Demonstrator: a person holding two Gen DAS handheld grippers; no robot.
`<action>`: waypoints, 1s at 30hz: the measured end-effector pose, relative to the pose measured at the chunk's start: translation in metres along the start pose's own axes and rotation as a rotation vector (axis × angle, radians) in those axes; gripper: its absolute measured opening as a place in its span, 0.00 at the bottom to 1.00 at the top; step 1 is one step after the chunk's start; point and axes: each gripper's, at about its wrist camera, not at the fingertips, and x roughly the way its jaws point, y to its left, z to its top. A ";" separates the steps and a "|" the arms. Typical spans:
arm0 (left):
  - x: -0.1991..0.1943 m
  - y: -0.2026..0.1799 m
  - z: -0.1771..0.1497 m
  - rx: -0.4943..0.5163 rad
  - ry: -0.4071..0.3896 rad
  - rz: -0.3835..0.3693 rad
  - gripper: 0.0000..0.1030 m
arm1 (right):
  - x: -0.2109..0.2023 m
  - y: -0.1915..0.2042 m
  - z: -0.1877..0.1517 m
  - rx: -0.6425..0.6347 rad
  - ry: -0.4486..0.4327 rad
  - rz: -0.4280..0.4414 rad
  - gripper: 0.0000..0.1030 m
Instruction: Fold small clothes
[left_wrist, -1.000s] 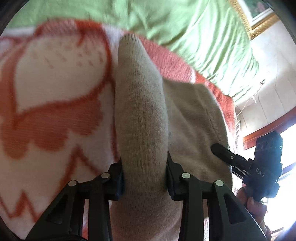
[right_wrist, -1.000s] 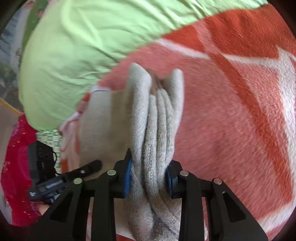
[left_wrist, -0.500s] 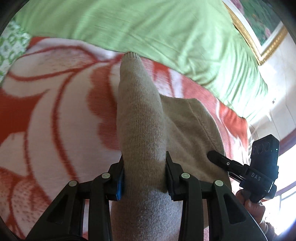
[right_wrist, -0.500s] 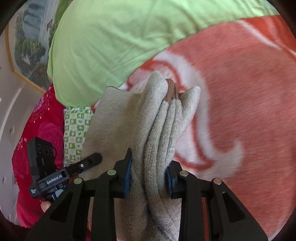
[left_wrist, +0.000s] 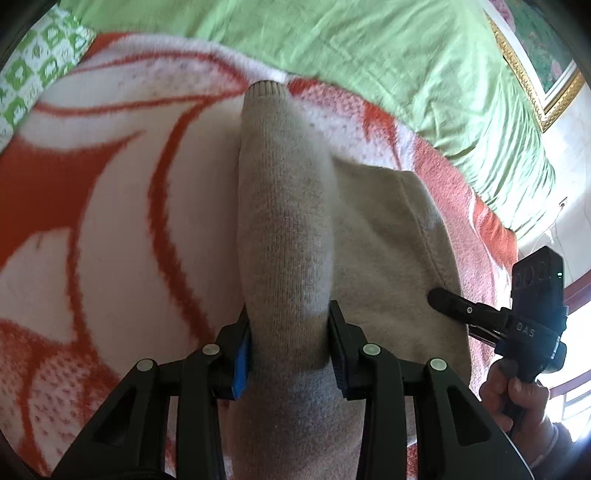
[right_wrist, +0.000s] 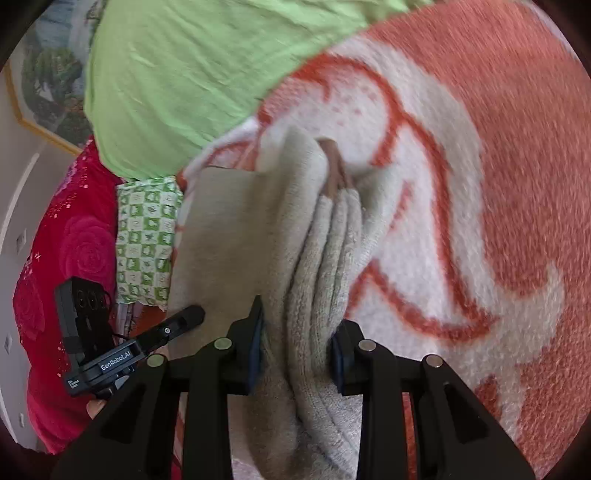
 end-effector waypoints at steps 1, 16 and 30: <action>0.002 0.004 -0.001 -0.009 0.001 -0.020 0.37 | 0.002 -0.005 0.000 0.009 0.005 0.003 0.31; -0.013 0.025 -0.015 -0.065 0.029 -0.008 0.66 | -0.024 -0.009 -0.009 -0.003 -0.033 -0.112 0.48; -0.024 0.028 -0.073 -0.039 0.140 0.077 0.67 | -0.025 0.005 -0.069 -0.084 0.068 -0.175 0.10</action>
